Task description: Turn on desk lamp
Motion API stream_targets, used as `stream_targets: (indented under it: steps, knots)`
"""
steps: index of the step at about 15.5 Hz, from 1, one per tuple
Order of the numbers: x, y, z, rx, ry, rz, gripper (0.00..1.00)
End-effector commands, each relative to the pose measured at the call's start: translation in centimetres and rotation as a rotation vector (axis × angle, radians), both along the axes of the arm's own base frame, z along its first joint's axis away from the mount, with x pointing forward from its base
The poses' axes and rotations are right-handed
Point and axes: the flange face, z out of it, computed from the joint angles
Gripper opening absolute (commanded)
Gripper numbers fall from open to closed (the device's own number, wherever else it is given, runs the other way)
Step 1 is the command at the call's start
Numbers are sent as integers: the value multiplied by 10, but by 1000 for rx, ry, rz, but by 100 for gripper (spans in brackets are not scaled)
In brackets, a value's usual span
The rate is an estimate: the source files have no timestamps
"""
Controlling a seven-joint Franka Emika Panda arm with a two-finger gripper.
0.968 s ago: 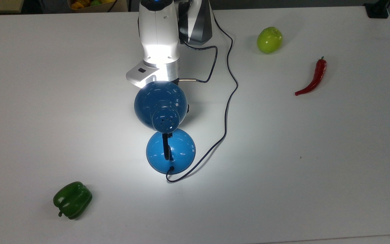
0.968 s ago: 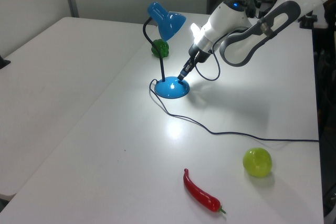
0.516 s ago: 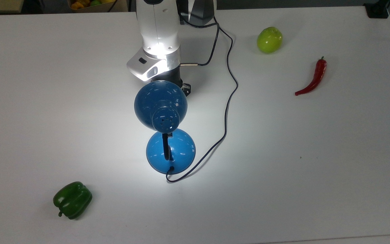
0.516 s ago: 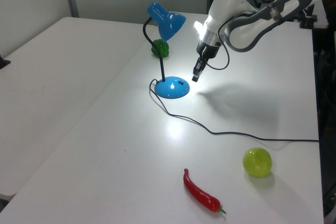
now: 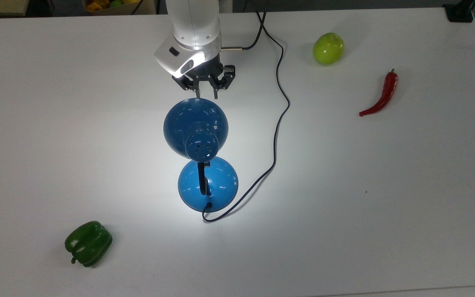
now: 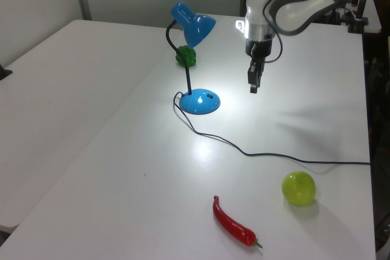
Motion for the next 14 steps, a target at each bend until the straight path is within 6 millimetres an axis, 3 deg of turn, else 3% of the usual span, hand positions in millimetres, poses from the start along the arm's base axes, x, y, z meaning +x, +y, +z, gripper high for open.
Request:
stream_targets:
  steps: [1, 8, 11, 14]
  knots:
    - [-24, -11, 58, -10, 21, -20, 100]
    - [-31, -38, 164, -7, 99, -67, 100]
    - [-32, -45, 196, 2, 46, -83, 100]
    - [-30, -61, 214, 48, -42, -101, 100]
